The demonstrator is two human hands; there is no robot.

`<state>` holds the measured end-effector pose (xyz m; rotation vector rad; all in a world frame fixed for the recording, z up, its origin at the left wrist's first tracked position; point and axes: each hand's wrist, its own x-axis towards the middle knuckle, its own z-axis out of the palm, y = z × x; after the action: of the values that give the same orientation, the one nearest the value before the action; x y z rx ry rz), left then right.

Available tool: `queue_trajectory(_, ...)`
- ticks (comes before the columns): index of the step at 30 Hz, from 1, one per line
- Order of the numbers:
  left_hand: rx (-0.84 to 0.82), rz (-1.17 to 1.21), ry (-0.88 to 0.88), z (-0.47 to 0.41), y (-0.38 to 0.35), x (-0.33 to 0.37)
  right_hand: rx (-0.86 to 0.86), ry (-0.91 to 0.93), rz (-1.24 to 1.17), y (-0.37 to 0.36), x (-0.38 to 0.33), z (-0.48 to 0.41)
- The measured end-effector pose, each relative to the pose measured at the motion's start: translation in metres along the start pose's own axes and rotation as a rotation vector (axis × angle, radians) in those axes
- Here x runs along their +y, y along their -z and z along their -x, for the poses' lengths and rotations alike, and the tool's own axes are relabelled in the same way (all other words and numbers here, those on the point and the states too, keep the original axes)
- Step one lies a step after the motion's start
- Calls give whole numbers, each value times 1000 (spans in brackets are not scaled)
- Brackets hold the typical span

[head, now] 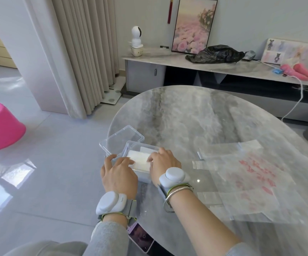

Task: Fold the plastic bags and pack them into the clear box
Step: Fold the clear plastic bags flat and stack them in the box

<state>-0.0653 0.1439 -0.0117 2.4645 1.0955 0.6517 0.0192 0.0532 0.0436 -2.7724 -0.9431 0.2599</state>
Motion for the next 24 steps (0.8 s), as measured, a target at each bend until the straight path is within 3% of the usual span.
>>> queue_trajectory(2, -12, -7, 6, 0, 1, 0, -125, 35, 109, -6, 4, -3)
queue_trajectory(6, -12, -4, -1, 0, 0, 3, -53, 145, 247, -9, 12, -4)
queue_trajectory(8, -3, -7, -13, 1, -1, 6, 44, 206, 176, -6, 21, 0)
queue_trajectory(12, 50, -16, -53, 2, -1, 15, 422, 209, -41, 10, 48, 15)
queue_trajectory(14, 106, 2, -78, 2, -3, 21, 506, 204, -82, 16, 78, 27)
queue_trajectory(17, 180, 60, -175, 9, -6, 38, 397, 77, 11, 13, 133, 53)
queue_trajectory(20, 164, 150, -377, 25, -10, 66, 56, -301, 153, -4, 183, 83)
queue_trajectory(22, 54, 205, -527, 40, -19, 80, -79, -462, 164, -20, 197, 95)
queue_trajectory(24, -104, 221, -694, 60, -33, 94, -127, -486, 148, -33, 203, 113)
